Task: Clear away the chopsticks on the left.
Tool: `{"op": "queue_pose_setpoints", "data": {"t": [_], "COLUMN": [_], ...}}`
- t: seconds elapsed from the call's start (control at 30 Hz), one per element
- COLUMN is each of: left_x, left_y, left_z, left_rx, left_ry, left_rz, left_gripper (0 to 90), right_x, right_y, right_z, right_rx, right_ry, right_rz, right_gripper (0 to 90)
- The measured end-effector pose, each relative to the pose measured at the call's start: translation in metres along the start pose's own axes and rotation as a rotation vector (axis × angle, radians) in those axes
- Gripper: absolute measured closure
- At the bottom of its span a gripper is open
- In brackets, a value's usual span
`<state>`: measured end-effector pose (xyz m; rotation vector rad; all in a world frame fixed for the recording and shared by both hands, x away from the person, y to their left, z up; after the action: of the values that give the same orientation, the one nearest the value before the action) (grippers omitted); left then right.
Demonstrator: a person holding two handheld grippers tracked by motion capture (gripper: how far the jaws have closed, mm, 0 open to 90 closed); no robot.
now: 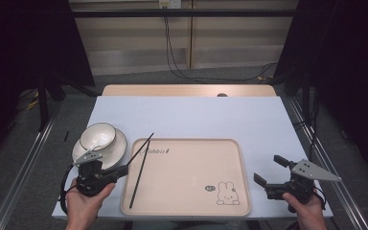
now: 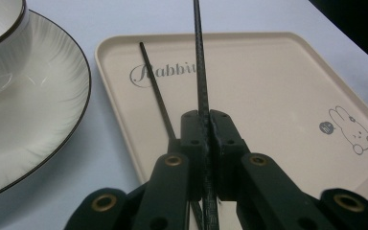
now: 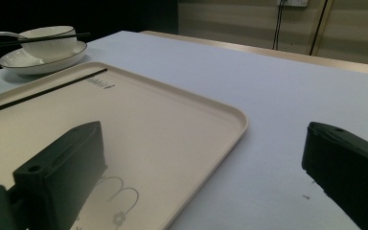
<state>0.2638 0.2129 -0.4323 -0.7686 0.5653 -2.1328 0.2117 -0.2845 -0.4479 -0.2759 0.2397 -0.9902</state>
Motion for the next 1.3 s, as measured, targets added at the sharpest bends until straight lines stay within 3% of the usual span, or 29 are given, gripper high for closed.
{"op": "queue_pose_setpoints", "data": {"t": [0.3,0.7,1.07,1.3], "left_x": [0.010,0.018,0.020,0.022], "left_y": [0.023,0.046,0.067,0.074], "left_z": [0.000,0.003,0.000,-0.004], "left_rx": [-0.042,-0.063,-0.127,-0.169], "left_ry": [-0.006,-0.039,-0.016,-0.014], "left_rz": [0.011,0.047,0.106,0.112], "left_gripper": [85.7,85.7,85.6,85.6], "right_x": [0.000,-0.001,-0.001,-0.001], "right_y": [0.001,0.001,0.001,0.001], "right_z": [0.000,0.000,0.000,0.000], "right_rx": [-0.001,-0.006,-0.005,-0.004], "right_ry": [-0.001,-0.002,-0.003,-0.004], "right_rz": [0.000,0.002,0.004,0.006], "right_gripper": [0.6,0.6,0.6,0.7]}}
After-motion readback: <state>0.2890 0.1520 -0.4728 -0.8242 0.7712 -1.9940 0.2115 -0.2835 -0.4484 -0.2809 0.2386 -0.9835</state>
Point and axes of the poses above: each handheld gripper's, and its own axes: y roughly forward along the jaws, z roughly out of its top, x roughly to its right, the point moved 3 cm from there along y, roughly forward along the jaws, and after that the axes turned 1 degree about -x, right-handed, at the moved point
